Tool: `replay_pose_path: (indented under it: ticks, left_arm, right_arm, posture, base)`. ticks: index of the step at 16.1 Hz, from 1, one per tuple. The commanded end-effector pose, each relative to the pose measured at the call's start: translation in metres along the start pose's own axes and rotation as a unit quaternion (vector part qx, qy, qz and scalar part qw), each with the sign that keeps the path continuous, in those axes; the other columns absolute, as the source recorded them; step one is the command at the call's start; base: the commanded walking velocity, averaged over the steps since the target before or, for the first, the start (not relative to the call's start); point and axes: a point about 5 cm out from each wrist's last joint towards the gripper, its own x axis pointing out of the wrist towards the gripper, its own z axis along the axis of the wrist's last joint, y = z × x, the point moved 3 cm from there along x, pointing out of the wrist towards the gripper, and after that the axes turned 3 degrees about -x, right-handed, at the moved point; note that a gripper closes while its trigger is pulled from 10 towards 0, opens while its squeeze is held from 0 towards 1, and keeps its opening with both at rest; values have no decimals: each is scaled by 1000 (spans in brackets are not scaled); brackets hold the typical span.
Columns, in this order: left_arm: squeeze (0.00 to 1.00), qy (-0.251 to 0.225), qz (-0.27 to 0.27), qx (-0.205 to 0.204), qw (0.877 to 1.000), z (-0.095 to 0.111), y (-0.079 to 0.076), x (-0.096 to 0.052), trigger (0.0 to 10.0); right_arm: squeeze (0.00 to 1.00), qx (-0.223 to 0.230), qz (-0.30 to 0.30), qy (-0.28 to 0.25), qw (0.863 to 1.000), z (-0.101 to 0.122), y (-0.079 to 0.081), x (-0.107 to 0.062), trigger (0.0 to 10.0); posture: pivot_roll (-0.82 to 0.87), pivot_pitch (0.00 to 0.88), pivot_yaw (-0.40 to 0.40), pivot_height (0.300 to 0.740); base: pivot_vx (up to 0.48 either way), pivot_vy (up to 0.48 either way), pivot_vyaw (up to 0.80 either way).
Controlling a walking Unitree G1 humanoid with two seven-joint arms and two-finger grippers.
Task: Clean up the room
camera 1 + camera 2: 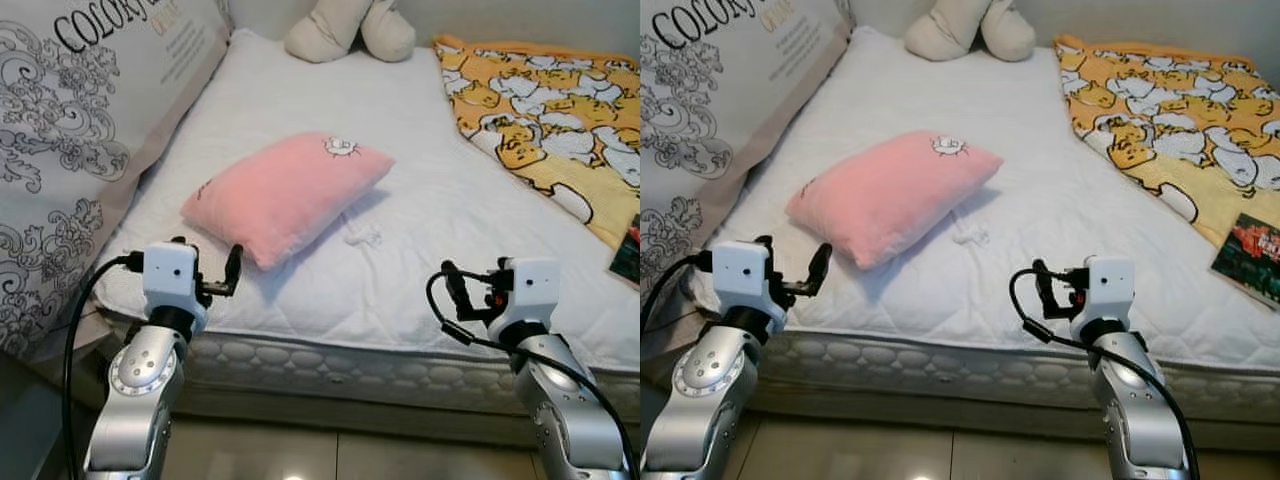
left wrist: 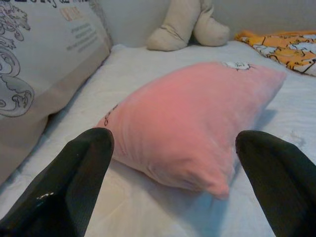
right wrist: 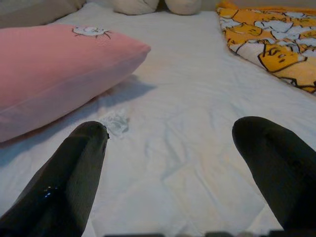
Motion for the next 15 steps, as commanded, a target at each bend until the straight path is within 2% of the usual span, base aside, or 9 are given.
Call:
replay_pose_path:
  ticks: [1,15]
  left_arm:
    - [0,-9,-2,3,1000,7,-1,1,10000]
    - [0,-14,0,5,1000,8,0,4,10000]
  right_arm:
    - [0,-4,2,-10,1000,7,2,1,10000]
    - [0,-10,5,-12,1000,8,1,6,10000]
  posture:
    - [-74,0,9,740]
    - [-71,0,7,740]
  base:
    - [334,0,0]
    - [328,0,0]
